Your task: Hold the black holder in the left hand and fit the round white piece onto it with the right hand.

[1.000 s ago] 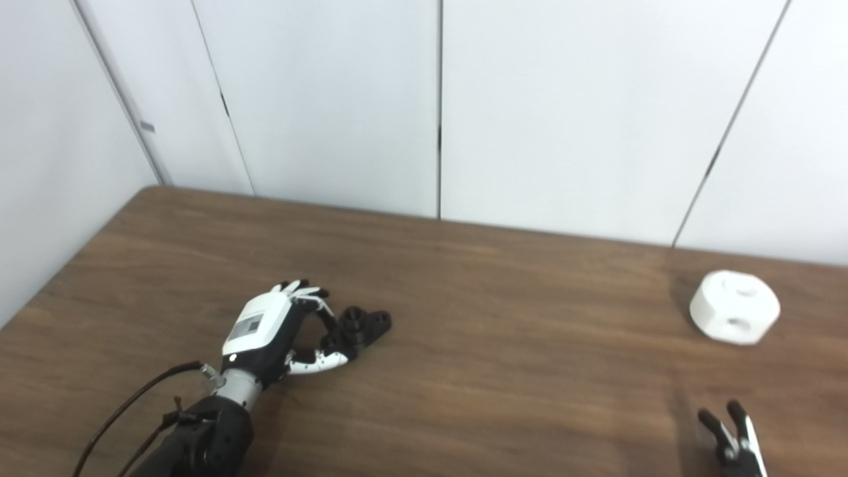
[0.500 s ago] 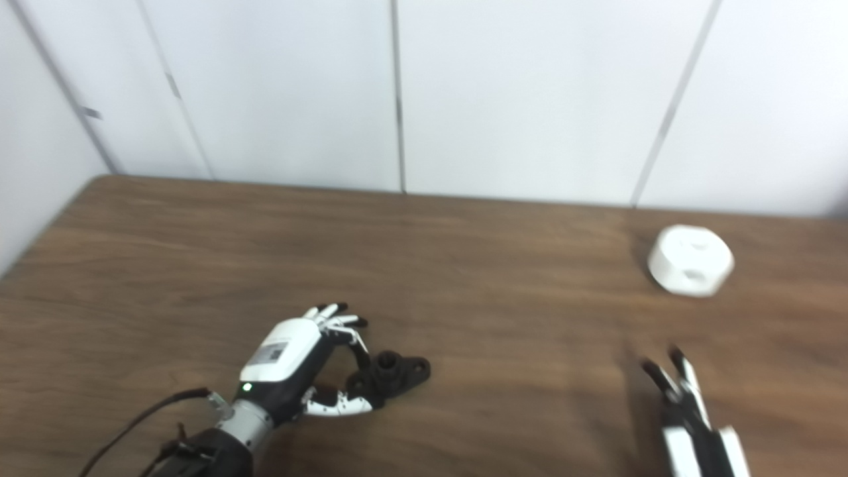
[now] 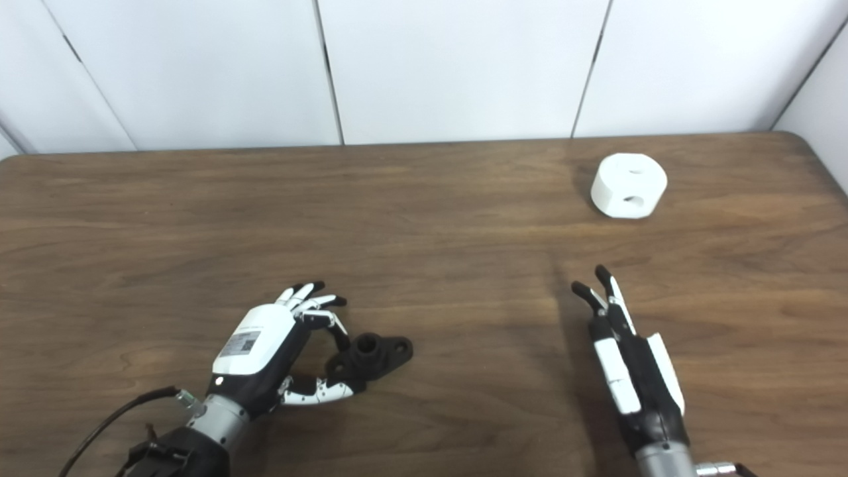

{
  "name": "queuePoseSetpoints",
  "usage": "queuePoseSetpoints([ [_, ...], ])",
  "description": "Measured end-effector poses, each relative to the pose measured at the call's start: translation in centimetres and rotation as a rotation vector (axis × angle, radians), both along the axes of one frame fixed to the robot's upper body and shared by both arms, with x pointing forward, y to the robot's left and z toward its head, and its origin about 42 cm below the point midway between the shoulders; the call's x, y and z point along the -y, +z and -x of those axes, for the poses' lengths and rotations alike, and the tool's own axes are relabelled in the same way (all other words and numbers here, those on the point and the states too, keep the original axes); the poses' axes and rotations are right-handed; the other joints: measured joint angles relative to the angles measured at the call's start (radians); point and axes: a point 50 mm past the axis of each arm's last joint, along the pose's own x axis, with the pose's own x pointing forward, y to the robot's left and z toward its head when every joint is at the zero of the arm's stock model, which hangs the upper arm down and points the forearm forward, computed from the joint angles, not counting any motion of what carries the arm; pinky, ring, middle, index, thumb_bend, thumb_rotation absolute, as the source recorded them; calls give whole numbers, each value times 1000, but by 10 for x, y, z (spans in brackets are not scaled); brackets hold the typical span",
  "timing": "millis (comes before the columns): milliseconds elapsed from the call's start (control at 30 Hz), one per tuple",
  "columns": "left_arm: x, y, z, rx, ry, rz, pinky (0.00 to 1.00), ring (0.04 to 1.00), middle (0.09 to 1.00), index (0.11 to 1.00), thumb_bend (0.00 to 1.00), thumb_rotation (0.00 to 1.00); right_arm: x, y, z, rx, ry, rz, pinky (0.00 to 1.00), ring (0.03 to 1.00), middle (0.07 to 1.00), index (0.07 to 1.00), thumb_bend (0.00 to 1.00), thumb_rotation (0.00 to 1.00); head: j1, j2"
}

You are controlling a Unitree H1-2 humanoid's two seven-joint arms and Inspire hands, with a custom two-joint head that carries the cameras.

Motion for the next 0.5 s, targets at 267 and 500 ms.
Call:
queuePoseSetpoints([
  [267, 3, -4, 1, 9, -43, 7, 1000, 968, 845, 486, 520, 55, 1, 4, 0, -15, -32, -25, 1000, 983, 907, 989, 649, 1000, -40, 15],
  [500, 3, -7, 1, 22, -69, 8, 1000, 963, 841, 485, 521, 54, 3, 5, -1, -26, -49, -29, 1000, 981, 910, 985, 636, 994, -55, 14],
])
